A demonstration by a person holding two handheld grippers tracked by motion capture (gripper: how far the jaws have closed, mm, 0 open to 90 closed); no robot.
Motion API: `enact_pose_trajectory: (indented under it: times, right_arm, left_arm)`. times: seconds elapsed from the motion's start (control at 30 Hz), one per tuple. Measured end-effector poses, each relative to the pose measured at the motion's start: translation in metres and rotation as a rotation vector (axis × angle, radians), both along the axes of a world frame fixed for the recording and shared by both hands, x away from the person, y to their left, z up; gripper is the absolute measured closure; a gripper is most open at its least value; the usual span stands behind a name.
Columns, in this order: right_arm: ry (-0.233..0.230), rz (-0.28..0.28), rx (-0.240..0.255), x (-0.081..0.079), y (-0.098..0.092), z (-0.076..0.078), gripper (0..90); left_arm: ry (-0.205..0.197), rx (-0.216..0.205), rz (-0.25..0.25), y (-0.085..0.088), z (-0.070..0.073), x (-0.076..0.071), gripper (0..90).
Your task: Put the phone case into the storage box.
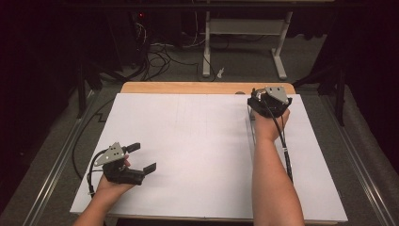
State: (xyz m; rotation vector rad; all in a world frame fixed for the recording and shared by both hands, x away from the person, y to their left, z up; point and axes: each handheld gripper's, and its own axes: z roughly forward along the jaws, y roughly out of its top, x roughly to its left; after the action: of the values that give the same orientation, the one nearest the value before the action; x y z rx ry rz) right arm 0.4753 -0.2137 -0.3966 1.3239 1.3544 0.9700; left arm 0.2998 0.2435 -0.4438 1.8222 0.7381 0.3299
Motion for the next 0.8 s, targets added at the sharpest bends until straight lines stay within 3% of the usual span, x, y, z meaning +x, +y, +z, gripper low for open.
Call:
enact_pose_trajectory:
  times: [0.8]
  right_arm:
    - [0.021,0.038,-0.018,0.0085,-0.0052,-0.0003,10.0]
  left_arm:
    - [0.004,0.001,0.003,0.0010,-0.0008,0.0002,0.8]
